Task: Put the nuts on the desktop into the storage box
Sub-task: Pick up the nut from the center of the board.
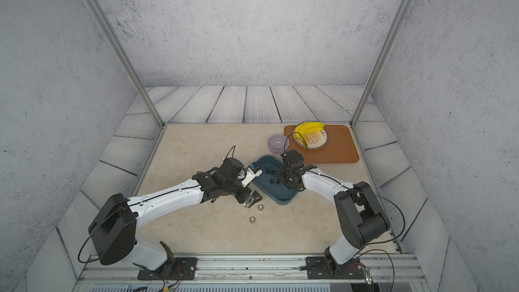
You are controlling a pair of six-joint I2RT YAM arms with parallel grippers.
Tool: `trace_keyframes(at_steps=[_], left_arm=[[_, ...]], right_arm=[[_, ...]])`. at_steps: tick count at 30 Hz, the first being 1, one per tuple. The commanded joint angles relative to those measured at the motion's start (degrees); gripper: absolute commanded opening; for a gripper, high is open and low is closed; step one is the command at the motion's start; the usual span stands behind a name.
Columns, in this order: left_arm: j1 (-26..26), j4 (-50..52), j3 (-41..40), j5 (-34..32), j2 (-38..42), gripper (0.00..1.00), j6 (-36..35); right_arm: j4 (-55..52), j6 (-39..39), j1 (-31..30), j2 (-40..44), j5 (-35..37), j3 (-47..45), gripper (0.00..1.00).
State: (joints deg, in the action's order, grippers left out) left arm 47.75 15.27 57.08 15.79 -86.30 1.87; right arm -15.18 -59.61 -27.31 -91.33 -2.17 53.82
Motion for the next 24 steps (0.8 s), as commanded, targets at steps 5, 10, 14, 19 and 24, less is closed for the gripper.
trace_keyframes(at_steps=[5,10,14,19,24], left_arm=[[0.3,0.6,0.9,-0.4,0.7,0.98,0.7],[0.3,0.8,1.1,-1.3,0.7,0.98,1.2],[0.3,1.0,1.1,-1.7,0.8,0.98,1.4],[0.2,1.0,1.3,-3.8,0.8,0.98,2.7],[0.0,1.9,1.4,-11.8,3.2,0.98,8.3]], right_arm=[[-1.4,4.0,0.0,-1.2,-0.2,0.8,0.36],[-2.3,8.7,-0.5,-3.6,-0.9,2.9,0.34],[-5.5,11.2,-0.9,-6.1,0.3,5.6,0.33],[-8.4,13.3,-1.8,-4.0,3.1,7.2,0.36],[-13.9,16.3,-1.9,0.3,4.7,10.0,0.40]])
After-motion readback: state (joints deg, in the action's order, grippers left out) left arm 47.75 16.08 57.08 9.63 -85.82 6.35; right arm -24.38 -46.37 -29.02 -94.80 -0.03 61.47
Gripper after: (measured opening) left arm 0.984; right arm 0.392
